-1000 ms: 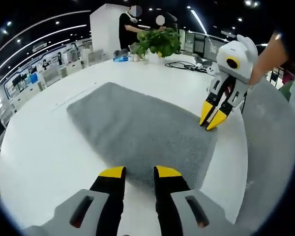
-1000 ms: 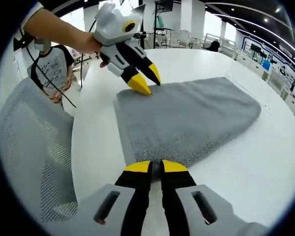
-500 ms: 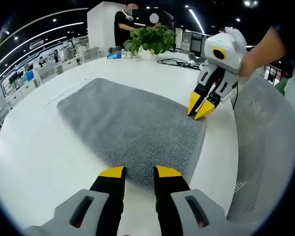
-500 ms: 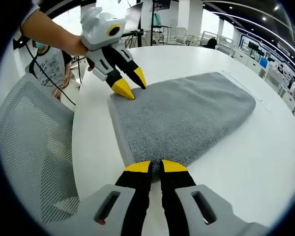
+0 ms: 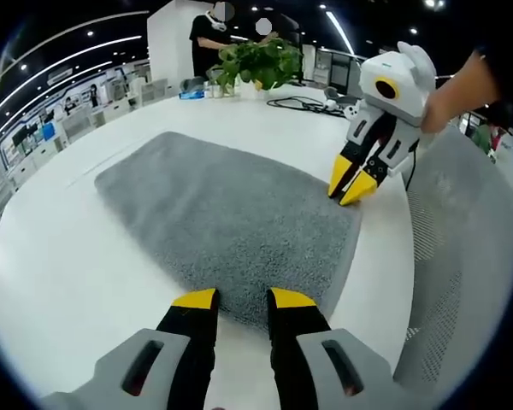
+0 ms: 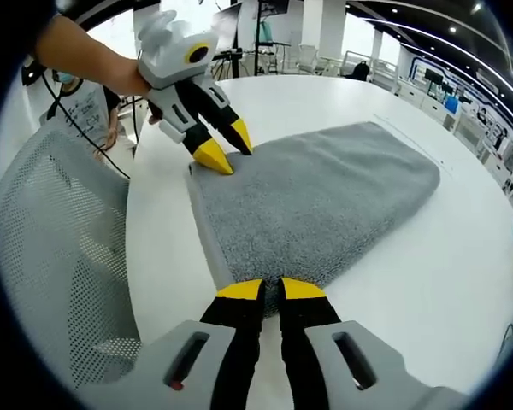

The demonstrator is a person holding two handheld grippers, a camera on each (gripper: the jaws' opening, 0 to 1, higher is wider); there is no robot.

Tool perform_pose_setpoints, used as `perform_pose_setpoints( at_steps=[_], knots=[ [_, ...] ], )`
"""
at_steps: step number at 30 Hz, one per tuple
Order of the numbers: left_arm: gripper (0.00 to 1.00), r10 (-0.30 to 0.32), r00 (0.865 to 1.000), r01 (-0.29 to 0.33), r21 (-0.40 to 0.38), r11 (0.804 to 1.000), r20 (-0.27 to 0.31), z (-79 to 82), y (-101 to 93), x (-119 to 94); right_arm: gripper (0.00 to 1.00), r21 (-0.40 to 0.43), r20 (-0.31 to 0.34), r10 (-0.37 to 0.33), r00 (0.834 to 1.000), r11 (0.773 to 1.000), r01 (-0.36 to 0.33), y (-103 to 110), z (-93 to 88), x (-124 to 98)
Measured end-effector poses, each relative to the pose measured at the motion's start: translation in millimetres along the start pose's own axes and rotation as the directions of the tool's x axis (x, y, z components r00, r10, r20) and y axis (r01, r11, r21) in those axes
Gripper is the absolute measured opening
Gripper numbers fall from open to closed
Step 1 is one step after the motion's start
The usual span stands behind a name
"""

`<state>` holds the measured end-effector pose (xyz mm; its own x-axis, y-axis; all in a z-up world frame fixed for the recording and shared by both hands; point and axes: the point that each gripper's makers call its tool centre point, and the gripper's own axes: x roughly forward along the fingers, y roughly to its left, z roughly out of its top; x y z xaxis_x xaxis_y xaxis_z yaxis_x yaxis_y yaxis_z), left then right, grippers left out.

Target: Fold the towel on the table until its edges align and the towel forms a compact rectangular stack.

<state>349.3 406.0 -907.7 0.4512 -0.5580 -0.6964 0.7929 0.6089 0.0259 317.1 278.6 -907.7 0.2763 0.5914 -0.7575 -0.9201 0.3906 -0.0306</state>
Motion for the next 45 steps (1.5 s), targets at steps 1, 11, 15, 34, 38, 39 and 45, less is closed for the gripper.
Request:
perform_pose_setpoints(
  at_steps=[1,11,15,34,38,39,45],
  knots=[
    [0.23,-0.001,1.0,0.001,0.001,1.0,0.0,1.2,-1.3,2,0.05,0.0,0.0,0.001,1.0,1.0,-0.001,-1,-1.9,-2],
    [0.23,0.001,1.0,-0.001,0.008,1.0,-0.005,18.0,-31.5,18,0.06,0.017,-0.009,-0.008,1.0,1.0,0.008,-9,-31.1,-28],
    [0.23,0.016,1.0,-0.015,0.026,1.0,-0.026,24.0,-36.0,23,0.06,0.008,-0.012,0.002,1.0,1.0,-0.002,-9,-36.5,-32],
    [0.28,0.096,0.994,-0.093,0.051,0.994,-0.051,36.9,-48.4,12,0.15,-0.056,0.037,0.018,0.999,0.998,-0.016,-12,-38.1,-49],
    [0.31,0.08,0.996,-0.078,0.063,0.995,-0.032,43.9,-52.0,6,0.22,-0.056,0.058,0.033,0.998,0.998,-0.029,-10,-36.0,-53],
    [0.31,0.07,0.997,-0.067,0.072,0.995,-0.029,45.9,-55.1,4,0.22,-0.069,0.064,0.045,0.997,0.997,-0.041,-6,-34.7,-54],
    [0.33,0.016,0.999,-0.01,0.127,0.992,-0.042,41.6,-75.0,2,0.26,-0.206,0.012,0.085,0.996,0.975,-0.081,11,-40.4,-49]
  ],
)
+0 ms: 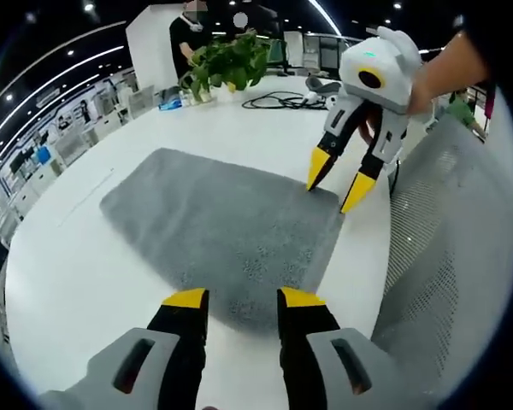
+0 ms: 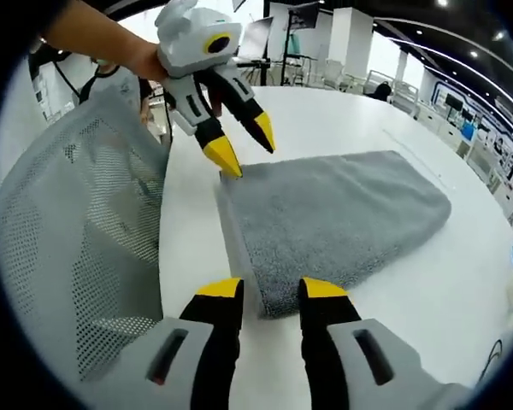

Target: Fold the towel on the table until its edges align and the towel forms a compact rectangular stack.

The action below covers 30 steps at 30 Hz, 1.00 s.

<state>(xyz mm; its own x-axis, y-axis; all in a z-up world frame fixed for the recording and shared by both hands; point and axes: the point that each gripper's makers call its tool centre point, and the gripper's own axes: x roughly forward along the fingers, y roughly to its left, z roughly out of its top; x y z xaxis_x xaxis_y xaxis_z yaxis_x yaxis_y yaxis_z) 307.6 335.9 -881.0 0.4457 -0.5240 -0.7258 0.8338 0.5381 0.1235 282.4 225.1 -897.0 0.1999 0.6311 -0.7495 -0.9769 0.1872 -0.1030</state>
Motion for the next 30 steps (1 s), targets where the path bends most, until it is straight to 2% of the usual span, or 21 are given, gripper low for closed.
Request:
perform_pose_setpoints(
  at_steps=[5,8,11,15,17,21,24,27,29,30],
  knots=[
    [0.34,-0.023,0.998,0.028,0.09,0.996,-0.062,-12.2,-15.5,5,0.28,-0.041,-0.024,-0.007,1.0,0.999,0.006,1,-2.4,7],
    [0.36,-0.014,0.996,0.024,0.108,0.994,-0.085,-15.6,-18.0,10,0.28,-0.049,-0.035,-0.003,0.999,0.999,0.001,0,-4.8,11],
    [0.36,-0.012,0.994,0.025,0.122,0.992,-0.105,-18.7,-19.7,15,0.3,-0.105,-0.058,0.007,0.998,0.994,-0.013,4,-8.2,12],
    [0.35,0.005,0.992,0.013,0.145,0.989,-0.128,-19.7,-18.3,21,0.26,-0.119,-0.07,-0.009,0.997,0.993,0.001,-1,-10.5,15],
    [0.35,0.013,0.99,0.007,0.143,0.99,-0.138,-20.2,-17.2,24,0.23,-0.145,-0.078,-0.022,0.997,0.989,0.01,-4,-9.6,18],
    [0.32,0.026,0.99,-0.008,0.131,0.991,-0.136,-17.6,-14.5,27,0.19,-0.129,-0.08,-0.025,0.996,0.992,0.014,-6,-8.9,18],
    [0.29,0.012,0.989,0.01,0.15,0.989,-0.145,-18.5,-11.6,29,0.16,-0.121,-0.088,-0.024,0.996,0.992,0.014,-6,-9.5,21],
    [0.26,-0.001,0.988,0.021,0.127,0.992,-0.155,-18.6,-10.4,31,0.14,-0.144,-0.097,-0.022,0.995,0.99,0.008,-7,-7.6,22],
    [0.25,-0.015,0.987,0.03,0.094,0.995,-0.159,-17.1,-10.0,31,0.13,-0.106,-0.122,-0.028,0.992,0.994,0.015,-9,-9.2,21],
    [0.24,-0.015,0.987,0.03,0.093,0.995,-0.161,-16.5,-9.4,32,0.11,-0.115,-0.121,-0.025,0.992,0.993,0.011,-9,-8.2,22]
  ],
)
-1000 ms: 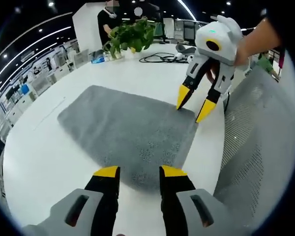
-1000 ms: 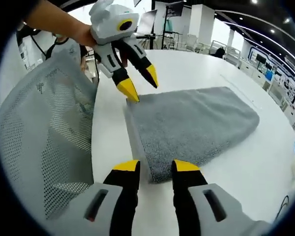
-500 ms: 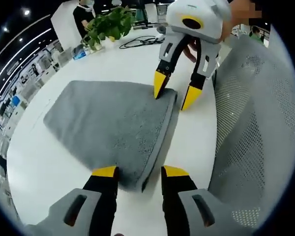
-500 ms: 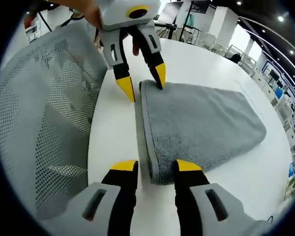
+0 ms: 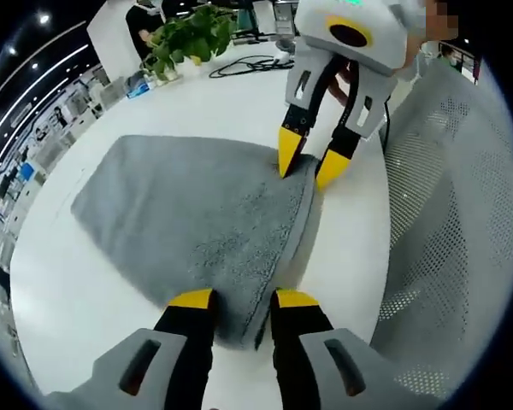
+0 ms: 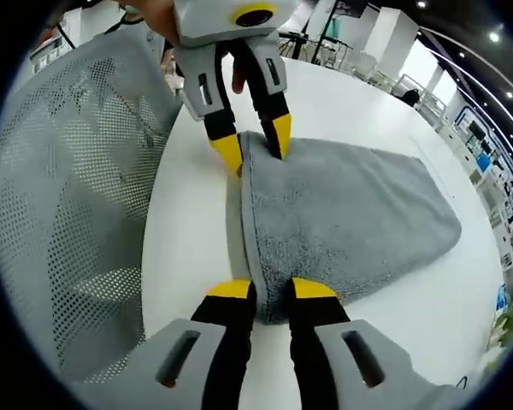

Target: Fold the towel on the table until its edges align and the towel forms a compact rectangular stack.

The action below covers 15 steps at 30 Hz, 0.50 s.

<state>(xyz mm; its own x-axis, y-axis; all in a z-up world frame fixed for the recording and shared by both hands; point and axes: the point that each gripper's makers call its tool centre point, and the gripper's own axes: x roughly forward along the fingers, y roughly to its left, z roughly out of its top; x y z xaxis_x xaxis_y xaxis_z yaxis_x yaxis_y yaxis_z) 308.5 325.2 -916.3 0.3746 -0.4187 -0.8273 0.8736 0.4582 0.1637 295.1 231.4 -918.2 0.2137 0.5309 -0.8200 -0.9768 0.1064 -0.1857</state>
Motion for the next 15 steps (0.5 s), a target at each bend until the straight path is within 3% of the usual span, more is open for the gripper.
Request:
perform_pose_setpoints(
  at_steps=[2,6,10,13,15],
  knots=[
    [0.23,-0.014,1.0,0.014,-0.003,1.0,-0.009,0.6,-0.5,4,0.09,0.015,-0.011,-0.008,1.0,1.0,0.008,-2,-0.3,0],
    [0.15,-0.01,0.999,0.012,0.061,0.998,-0.032,1.9,1.1,6,0.05,0.059,-0.019,-0.008,1.0,0.998,0.009,-4,-1.1,-1],
    [0.09,0.0,0.999,0.003,0.081,0.997,-0.047,5.0,2.0,7,0.03,0.211,-0.017,0.046,0.999,0.977,-0.041,-1,-0.6,-3],
    [0.08,-0.059,0.997,0.062,0.07,0.996,-0.049,4.1,-4.2,2,0.03,0.213,-0.031,0.074,0.997,0.975,-0.065,6,-1.5,-6],
    [0.07,-0.111,0.993,0.111,0.014,0.994,-0.051,2.8,-10.5,0,0.03,0.223,-0.033,0.098,0.995,0.971,-0.088,15,-2.1,-9]
  ],
)
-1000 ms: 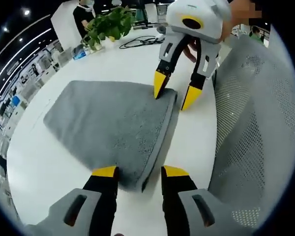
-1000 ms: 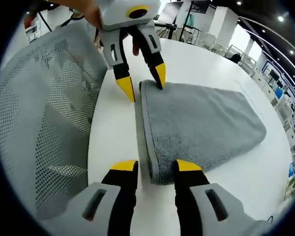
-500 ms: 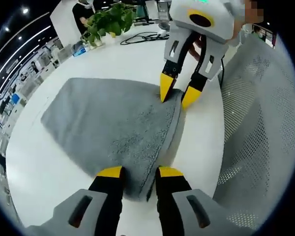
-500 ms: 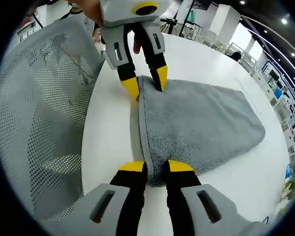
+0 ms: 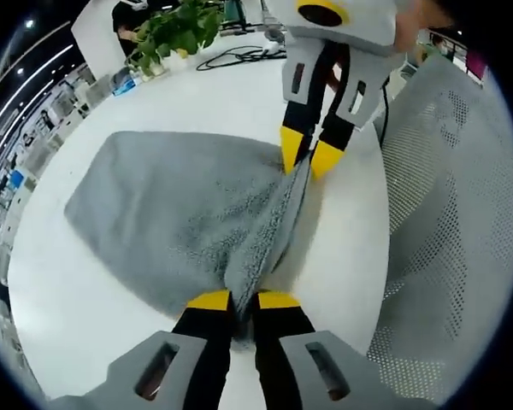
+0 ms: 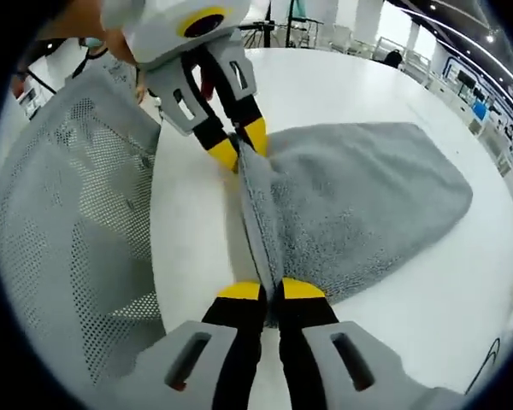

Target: Fold the towel on the table until its edges align and the towel forms a compact rectangular stack.

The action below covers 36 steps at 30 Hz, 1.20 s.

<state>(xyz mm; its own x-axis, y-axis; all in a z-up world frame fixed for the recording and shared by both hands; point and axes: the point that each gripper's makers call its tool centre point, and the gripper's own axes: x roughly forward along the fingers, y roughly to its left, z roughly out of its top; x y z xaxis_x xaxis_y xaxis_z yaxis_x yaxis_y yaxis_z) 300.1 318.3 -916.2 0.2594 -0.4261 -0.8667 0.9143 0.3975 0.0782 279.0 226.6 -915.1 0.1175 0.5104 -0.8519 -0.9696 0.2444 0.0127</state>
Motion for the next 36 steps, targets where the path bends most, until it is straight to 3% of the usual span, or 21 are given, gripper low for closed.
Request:
perform_pose_setpoints(
  at_steps=[7,12,24,36],
  knots=[
    [0.07,-0.092,0.996,0.092,-0.017,0.996,0.004,-2.7,-28.7,-11,0.03,-0.001,-0.039,0.07,0.997,0.998,-0.071,26,-7.3,-9],
    [0.07,-0.143,0.989,0.144,-0.021,0.989,0.041,-2.6,-47.4,-26,0.03,0.08,-0.001,0.111,0.994,0.991,-0.11,39,-7.7,-22],
    [0.07,-0.137,0.988,0.138,-0.005,0.99,0.072,7.5,-52.3,-49,0.03,0.057,0.042,0.135,0.99,0.989,-0.137,51,3.0,-41],
    [0.07,-0.149,0.979,0.152,-0.009,0.988,0.136,37.0,-50.3,-82,0.03,0.053,0.132,0.127,0.983,0.989,-0.135,45,18.5,-79]
  ],
)
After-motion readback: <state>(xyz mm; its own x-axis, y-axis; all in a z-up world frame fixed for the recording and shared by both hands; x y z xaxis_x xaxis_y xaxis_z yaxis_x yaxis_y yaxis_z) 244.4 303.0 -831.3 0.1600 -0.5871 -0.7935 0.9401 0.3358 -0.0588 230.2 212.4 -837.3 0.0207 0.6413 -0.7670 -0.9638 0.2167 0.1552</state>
